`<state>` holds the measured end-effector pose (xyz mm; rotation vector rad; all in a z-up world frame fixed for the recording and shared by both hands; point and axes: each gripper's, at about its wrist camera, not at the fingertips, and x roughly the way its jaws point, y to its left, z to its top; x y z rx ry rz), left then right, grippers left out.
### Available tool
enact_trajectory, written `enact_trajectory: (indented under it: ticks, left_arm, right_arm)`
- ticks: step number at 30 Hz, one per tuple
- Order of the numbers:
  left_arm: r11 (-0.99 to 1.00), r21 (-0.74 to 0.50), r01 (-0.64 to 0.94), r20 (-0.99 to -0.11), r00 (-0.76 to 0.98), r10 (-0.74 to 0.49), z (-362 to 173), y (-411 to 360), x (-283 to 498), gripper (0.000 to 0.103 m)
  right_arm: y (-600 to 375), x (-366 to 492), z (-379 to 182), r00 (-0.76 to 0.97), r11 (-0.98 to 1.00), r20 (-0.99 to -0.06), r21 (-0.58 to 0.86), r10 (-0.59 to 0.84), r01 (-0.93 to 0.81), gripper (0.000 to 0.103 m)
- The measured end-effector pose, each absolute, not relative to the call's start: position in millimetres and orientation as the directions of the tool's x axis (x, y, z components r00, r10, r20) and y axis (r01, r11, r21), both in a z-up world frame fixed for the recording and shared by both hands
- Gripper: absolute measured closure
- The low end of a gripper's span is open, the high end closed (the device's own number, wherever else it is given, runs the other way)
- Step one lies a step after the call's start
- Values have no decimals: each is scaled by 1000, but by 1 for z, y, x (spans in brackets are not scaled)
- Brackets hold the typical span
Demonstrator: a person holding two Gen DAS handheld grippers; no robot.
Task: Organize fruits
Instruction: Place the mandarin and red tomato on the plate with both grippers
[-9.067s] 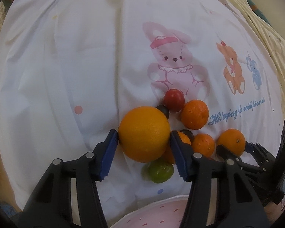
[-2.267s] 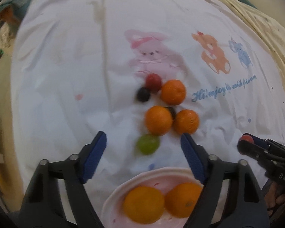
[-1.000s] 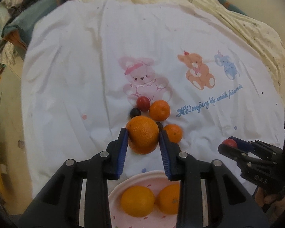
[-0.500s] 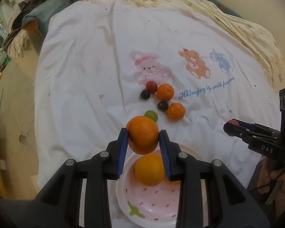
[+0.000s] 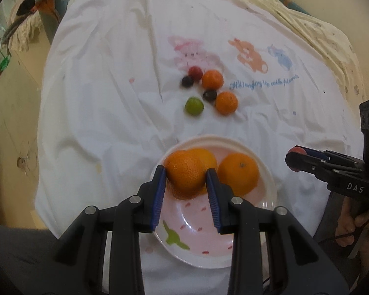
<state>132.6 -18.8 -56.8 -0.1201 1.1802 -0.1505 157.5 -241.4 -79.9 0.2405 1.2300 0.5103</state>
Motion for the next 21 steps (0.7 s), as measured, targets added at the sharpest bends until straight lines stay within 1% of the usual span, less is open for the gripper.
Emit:
enact_trajectory:
  ticks: [2,8,15,21]
  left_arm:
    - [987,-154,44,-917,366,-159,-61,-18,131,74]
    - [984,-179,23,-938,298,-177,-78,-14,125,74]
    - [986,-157,63,-958,231,-168,-94,-28,121,74]
    - [985,-161,61,-962,213,-170,-98,-30,122,73]
  right_arm:
    - [-238,157,-87,218,863,-840,450,496,-232,63]
    - [-222,156,-100,147,855,-855,452,497,-255,63]
    - [-200,143,-117,36,848,-893,412,448,-332,62]
    - [-195,141,-120,23,853,-909,383,417,-355,60]
